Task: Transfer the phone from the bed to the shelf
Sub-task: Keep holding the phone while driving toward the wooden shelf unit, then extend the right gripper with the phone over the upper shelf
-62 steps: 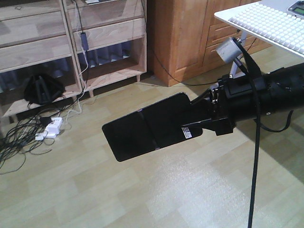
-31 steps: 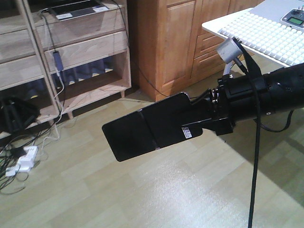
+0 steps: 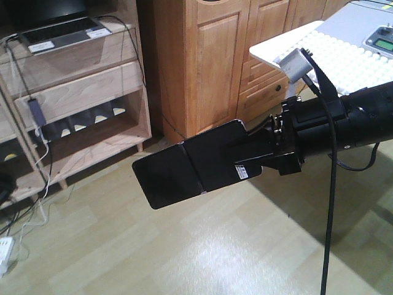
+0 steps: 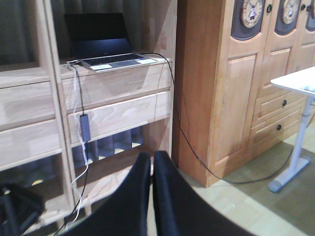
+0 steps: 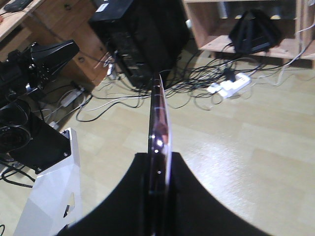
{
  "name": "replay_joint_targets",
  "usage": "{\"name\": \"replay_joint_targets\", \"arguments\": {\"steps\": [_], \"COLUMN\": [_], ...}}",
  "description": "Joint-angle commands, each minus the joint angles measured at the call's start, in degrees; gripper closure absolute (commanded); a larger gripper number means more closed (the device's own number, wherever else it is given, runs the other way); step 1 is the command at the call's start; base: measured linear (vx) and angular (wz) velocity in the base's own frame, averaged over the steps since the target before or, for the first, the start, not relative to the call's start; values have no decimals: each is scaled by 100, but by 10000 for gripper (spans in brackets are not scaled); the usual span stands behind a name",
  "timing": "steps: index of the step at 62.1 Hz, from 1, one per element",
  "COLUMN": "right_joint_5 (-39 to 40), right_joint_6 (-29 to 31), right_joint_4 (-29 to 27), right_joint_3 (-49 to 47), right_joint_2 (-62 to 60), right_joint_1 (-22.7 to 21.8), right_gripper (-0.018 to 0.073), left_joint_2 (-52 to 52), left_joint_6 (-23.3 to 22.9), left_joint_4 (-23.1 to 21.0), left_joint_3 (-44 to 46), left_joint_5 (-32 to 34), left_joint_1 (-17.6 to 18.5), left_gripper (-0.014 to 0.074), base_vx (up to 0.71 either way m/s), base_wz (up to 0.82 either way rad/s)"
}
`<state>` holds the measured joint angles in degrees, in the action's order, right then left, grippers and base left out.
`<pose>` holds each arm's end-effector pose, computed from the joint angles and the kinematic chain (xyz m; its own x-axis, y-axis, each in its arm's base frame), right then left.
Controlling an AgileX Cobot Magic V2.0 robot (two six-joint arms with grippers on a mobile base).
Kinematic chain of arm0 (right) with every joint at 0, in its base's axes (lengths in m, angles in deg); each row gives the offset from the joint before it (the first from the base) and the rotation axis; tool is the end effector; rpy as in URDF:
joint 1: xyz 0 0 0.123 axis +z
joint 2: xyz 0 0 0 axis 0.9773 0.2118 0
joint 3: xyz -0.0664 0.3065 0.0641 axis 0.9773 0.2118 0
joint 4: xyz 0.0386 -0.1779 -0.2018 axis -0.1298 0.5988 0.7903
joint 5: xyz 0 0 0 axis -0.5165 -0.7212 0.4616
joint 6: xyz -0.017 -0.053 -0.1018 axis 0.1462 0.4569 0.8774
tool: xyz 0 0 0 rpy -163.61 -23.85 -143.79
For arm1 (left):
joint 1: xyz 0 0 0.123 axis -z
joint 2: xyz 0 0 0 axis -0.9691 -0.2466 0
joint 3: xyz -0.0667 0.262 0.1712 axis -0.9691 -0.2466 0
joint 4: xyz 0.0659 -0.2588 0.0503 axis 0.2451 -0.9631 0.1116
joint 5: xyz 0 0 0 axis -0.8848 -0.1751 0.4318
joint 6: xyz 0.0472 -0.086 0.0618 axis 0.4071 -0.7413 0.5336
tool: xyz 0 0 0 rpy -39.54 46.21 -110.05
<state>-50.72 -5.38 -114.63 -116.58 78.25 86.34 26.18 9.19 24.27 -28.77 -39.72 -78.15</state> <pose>0.2779 0.1420 0.3445 -0.5133 -0.3391 -0.7884 -0.8496 0.3308 0.4108 0.0660 0.0023 0.1819 -0.1208 0.1176 -0.9857 -0.0230 0.9924 0.1212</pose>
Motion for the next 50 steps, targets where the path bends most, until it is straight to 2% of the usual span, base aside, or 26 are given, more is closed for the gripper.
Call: {"name": "replay_joint_targets", "arguments": {"steps": [1, 50], "right_joint_5": [-384, -383], "right_joint_6": [6, 6], "right_joint_4": [-498, -500], "right_joint_3": [-147, -147], "right_joint_2": [-199, -199], "right_joint_1": [-9, -9], "right_gripper": [561, 561], "left_joint_2": [77, 77], "left_joint_6": [-33, -33], "left_joint_4": [-52, -52], "left_joint_3": [122, 122], "left_joint_5": [415, 415], "left_joint_1": [20, 20], "left_gripper": [595, 595], "base_vx": [46, 48], "base_wz": [-3, 7]}}
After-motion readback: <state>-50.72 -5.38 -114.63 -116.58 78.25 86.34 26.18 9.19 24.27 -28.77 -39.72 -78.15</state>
